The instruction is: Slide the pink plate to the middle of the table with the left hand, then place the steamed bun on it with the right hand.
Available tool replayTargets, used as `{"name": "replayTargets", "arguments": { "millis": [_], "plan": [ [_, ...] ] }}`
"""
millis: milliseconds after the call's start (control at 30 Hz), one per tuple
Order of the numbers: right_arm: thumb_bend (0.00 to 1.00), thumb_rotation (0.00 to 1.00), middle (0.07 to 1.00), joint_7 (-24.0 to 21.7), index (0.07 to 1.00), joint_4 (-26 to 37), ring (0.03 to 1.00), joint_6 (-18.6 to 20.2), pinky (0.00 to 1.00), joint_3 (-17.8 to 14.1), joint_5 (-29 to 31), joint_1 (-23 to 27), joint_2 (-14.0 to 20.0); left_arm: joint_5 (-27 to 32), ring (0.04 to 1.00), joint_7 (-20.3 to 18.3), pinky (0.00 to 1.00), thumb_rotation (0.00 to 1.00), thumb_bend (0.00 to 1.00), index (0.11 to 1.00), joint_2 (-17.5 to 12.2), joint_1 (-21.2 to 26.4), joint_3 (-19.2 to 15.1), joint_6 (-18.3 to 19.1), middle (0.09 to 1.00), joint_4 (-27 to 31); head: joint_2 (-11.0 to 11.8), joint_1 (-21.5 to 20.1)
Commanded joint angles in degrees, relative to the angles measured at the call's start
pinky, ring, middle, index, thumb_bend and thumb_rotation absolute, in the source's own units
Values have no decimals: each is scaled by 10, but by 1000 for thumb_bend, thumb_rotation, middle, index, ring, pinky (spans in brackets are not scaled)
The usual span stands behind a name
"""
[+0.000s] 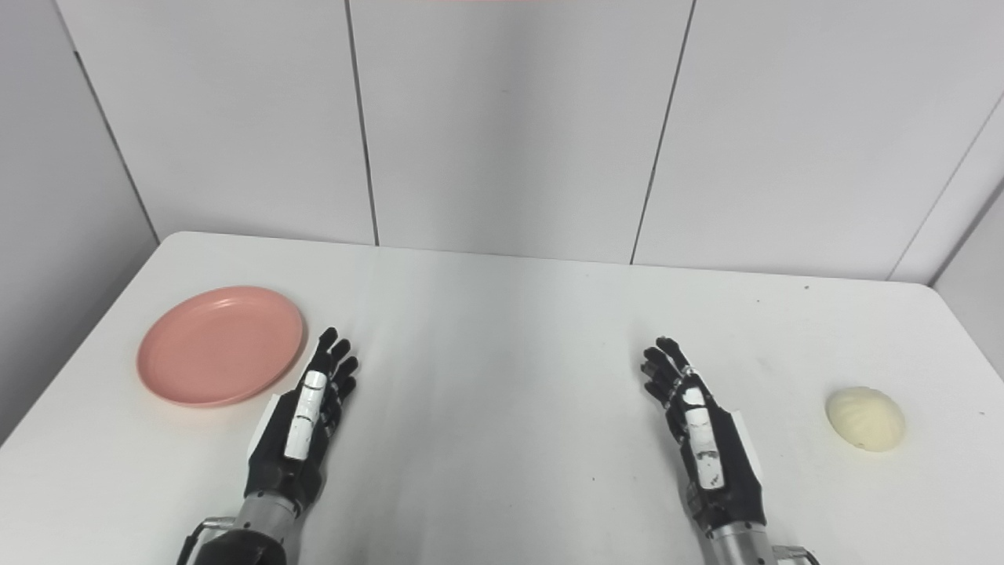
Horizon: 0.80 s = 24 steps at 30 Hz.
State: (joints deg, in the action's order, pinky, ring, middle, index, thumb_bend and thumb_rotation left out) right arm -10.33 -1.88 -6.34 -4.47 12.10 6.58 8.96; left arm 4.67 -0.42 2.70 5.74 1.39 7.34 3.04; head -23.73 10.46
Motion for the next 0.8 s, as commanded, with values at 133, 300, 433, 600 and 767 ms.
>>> {"name": "replayTargets", "arguments": {
  "millis": [133,300,433,600,767],
  "plan": [
    [835,958,892,-4,899,-18,895,-22,922,-2,2,-15,-2,2,982,-6,1000,903,689,1000,4,13,5,4,1000,6,1,0],
    [827,959,888,1,899,-19,898,-26,923,3,-8,-17,-9,-13,978,-9,1000,910,650,1000,-9,15,8,-23,1000,-1,5,-4],
    [811,959,883,4,890,-17,894,-29,910,4,-14,-19,-15,-12,977,-13,1000,896,693,1000,-17,21,6,-38,1000,2,10,-14],
    [816,944,877,7,881,-21,887,-29,909,2,-14,-17,-21,-3,976,-9,1000,868,700,1000,-25,44,-12,-44,996,40,14,-24],
    [811,933,875,7,878,-20,886,-26,911,0,-11,-16,-25,21,958,-2,958,843,800,1000,-35,83,-50,-25,979,73,16,-25]
  ]
}}
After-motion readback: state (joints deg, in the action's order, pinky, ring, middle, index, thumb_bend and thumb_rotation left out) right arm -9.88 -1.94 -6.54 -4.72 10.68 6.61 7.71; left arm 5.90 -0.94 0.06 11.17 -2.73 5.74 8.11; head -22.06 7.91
